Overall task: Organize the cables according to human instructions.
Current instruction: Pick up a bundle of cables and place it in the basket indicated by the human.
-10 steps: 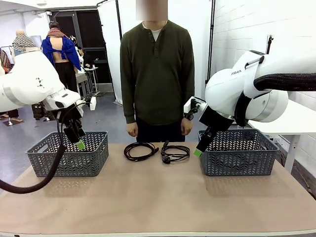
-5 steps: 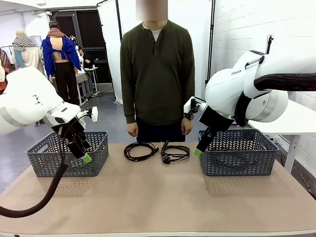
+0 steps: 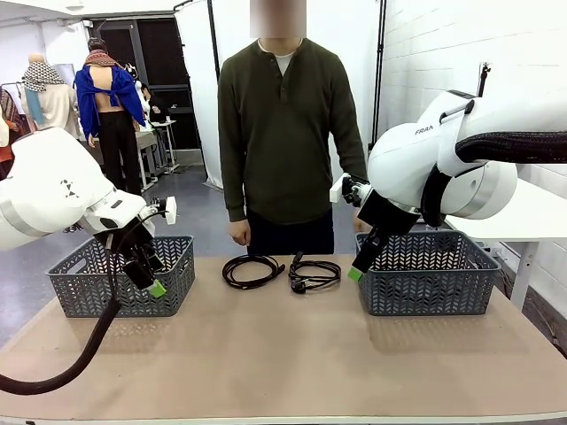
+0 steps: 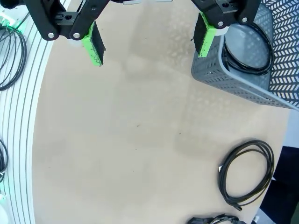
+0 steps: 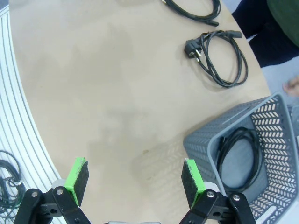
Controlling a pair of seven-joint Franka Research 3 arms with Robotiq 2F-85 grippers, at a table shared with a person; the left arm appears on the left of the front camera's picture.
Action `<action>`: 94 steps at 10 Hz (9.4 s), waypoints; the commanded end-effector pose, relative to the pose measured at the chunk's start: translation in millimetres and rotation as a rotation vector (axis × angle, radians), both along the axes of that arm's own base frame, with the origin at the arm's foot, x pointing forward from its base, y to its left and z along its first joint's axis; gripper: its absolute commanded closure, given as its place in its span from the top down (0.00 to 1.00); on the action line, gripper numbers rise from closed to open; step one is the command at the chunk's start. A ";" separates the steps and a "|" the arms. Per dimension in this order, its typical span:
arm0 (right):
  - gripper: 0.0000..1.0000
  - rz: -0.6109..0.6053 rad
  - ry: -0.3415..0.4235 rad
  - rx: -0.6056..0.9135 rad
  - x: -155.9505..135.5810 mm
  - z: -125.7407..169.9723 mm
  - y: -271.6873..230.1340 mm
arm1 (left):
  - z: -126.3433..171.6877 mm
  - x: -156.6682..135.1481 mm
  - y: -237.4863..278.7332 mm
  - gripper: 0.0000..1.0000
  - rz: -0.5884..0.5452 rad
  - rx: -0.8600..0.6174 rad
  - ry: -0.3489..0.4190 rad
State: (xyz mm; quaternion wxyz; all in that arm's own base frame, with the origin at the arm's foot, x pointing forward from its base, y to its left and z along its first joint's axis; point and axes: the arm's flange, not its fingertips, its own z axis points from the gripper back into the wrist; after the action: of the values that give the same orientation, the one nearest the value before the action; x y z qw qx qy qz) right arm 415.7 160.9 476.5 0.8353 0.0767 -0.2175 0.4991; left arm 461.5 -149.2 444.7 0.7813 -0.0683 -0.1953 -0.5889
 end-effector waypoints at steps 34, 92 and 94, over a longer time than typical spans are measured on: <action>1.00 -0.386 0.169 -0.056 119.8 2.4 101.8 | 3.5 0.3 -0.8 1.00 -0.002 0.000 0.009; 1.00 -0.976 0.360 -0.143 307.7 -160.1 181.2 | 3.5 0.3 -0.8 1.00 -0.002 0.000 0.009; 1.00 -0.979 0.362 -0.153 309.1 -163.1 181.2 | 3.5 0.3 -0.8 1.00 -0.002 0.000 0.009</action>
State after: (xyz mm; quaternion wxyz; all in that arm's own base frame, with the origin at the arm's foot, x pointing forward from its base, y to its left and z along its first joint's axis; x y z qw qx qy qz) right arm 711.2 333.2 309.8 0.9973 -0.0026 -0.0461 0.0572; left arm 461.7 -149.2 445.0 0.7811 -0.0692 -0.1954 -0.5890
